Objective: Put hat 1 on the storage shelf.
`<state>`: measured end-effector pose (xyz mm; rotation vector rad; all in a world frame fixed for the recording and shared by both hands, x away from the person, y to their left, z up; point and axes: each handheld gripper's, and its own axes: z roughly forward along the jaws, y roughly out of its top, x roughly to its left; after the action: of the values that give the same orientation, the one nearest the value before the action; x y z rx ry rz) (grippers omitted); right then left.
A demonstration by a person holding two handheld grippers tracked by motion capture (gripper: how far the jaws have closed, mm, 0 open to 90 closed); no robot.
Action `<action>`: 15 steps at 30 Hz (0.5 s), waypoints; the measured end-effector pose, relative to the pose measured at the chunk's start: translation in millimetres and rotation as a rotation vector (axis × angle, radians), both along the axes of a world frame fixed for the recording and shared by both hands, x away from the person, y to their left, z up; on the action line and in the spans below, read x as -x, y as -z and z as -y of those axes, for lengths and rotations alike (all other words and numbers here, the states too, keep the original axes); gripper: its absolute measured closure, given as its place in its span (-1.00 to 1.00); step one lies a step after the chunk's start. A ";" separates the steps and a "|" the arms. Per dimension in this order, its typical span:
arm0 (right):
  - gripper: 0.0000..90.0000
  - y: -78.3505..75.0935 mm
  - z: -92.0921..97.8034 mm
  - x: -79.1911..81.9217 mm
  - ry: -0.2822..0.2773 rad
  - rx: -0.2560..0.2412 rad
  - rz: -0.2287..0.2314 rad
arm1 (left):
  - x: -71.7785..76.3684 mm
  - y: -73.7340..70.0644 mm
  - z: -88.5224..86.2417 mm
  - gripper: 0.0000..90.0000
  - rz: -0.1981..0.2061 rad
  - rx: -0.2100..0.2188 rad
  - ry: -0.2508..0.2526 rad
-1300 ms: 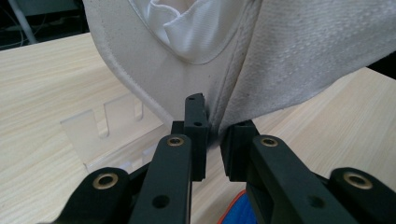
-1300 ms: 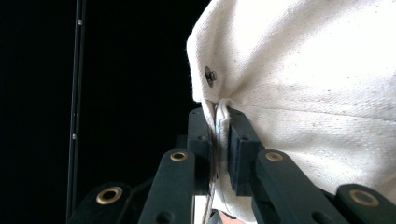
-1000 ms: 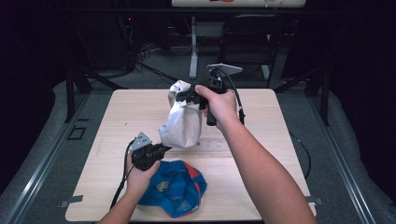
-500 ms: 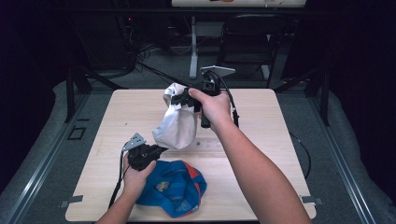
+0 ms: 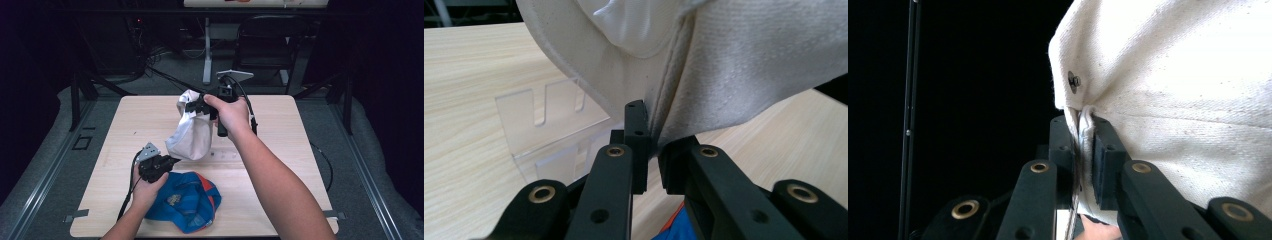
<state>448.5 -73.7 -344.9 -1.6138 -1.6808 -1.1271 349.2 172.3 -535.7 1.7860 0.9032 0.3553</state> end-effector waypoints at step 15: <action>0.83 24.9 20.0 -6.7 0.065 0.071 -0.023 | -3.1 10.4 9.0 0.87 -0.070 -0.074 -0.010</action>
<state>455.2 -93.7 -369.8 -1.7300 -1.6821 -1.0862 352.3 163.3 -546.1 1.8723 0.9594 0.3388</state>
